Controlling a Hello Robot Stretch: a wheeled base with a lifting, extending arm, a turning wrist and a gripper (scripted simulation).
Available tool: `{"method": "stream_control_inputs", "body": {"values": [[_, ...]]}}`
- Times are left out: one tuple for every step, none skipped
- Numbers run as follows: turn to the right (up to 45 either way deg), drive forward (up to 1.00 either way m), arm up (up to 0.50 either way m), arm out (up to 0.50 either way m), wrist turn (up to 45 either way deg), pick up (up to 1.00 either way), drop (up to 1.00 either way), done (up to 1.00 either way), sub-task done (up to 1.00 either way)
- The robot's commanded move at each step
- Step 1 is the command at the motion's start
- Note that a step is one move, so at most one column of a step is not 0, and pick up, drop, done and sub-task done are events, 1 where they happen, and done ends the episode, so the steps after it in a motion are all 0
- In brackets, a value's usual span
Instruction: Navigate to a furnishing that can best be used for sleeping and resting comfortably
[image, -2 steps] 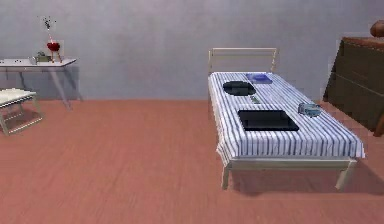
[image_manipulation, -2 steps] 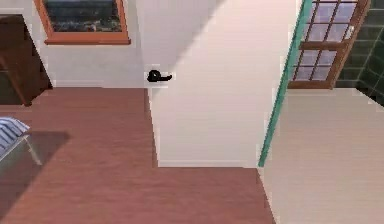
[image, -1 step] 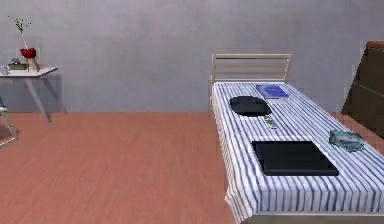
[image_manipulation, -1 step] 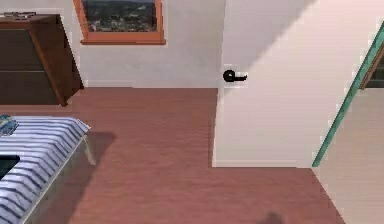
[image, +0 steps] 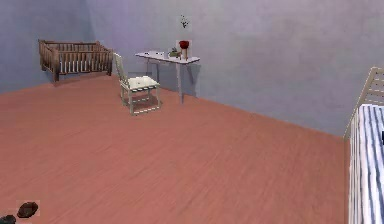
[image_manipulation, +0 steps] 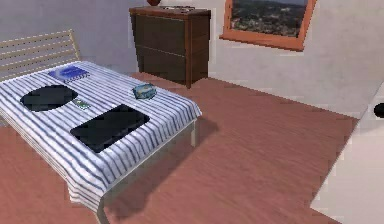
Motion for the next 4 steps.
{"method": "stream_control_inputs", "body": {"values": [[0.0, 0.30, 0.00, 0.00, 0.0, 0.00, 0.00, 0.00, 0.00], [45.0, 0.00, 0.00, 0.00, 0.0, 0.00, 0.00, 0.00, 0.00], [21.0, 0.00, 0.00, 0.00, 0.0, 0.00, 0.00, 0.00, 0.00], [0.0, 0.00, 0.00, 0.00, 0.0, 0.00, 0.00, 1.00, 0.00]]}}
